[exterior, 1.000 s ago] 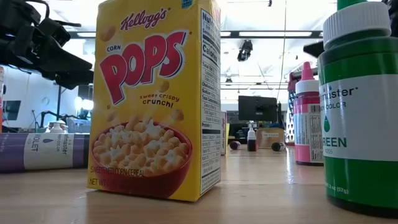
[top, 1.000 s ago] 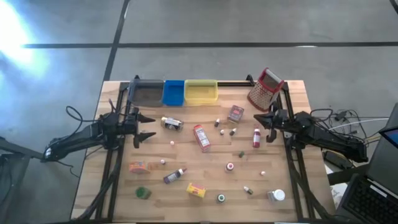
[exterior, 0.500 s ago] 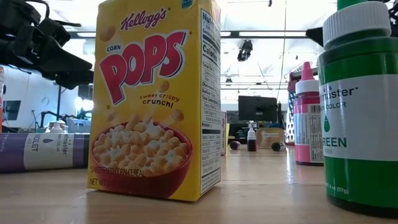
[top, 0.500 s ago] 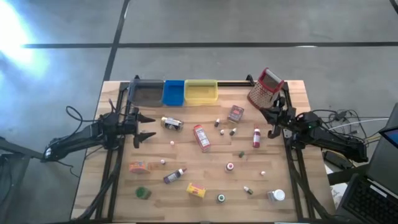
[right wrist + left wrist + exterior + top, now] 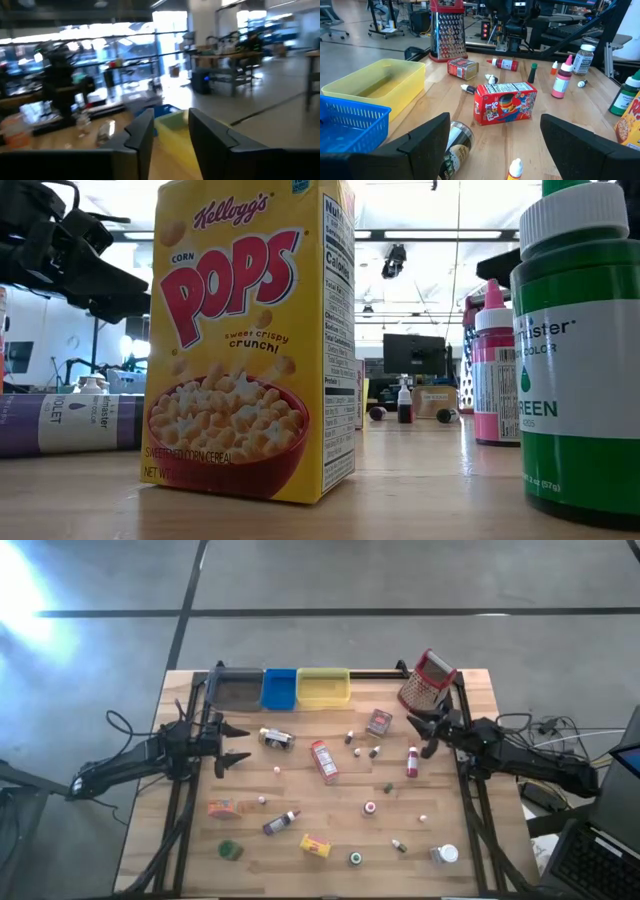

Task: Pick & Place Kitchen Items
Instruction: Put the orange cereal box into the blue bin

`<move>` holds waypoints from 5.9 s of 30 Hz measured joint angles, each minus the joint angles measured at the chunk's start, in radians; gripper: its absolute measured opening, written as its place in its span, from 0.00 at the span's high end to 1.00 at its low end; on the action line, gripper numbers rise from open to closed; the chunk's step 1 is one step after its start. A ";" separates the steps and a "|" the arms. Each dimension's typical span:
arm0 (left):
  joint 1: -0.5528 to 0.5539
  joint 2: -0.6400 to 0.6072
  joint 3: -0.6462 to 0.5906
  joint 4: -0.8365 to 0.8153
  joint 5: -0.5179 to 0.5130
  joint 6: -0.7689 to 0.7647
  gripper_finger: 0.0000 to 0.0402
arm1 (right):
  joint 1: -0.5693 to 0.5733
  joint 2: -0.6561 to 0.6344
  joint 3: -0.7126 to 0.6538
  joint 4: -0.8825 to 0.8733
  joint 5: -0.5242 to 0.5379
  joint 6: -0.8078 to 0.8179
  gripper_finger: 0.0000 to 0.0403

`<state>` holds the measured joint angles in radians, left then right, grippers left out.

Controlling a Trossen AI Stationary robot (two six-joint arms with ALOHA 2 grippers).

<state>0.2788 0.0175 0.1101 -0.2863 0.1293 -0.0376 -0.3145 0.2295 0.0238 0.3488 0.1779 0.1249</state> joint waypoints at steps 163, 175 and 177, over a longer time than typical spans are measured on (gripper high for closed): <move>-0.055 0.162 0.302 -0.018 0.166 -0.157 0.22 | -0.009 -0.100 0.505 -0.664 -0.204 -0.050 0.98; -0.236 0.556 0.695 -0.494 -0.035 -0.041 0.22 | -0.009 -0.123 0.505 -0.665 -0.204 -0.049 0.98; -0.292 0.626 0.752 -0.594 -0.092 -0.050 0.22 | -0.009 -0.123 0.505 -0.665 -0.204 -0.049 0.98</move>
<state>-0.0135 0.6437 0.8617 -0.8803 0.0370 -0.0879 -0.3233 0.1066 0.5293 -0.3164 -0.0261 0.0755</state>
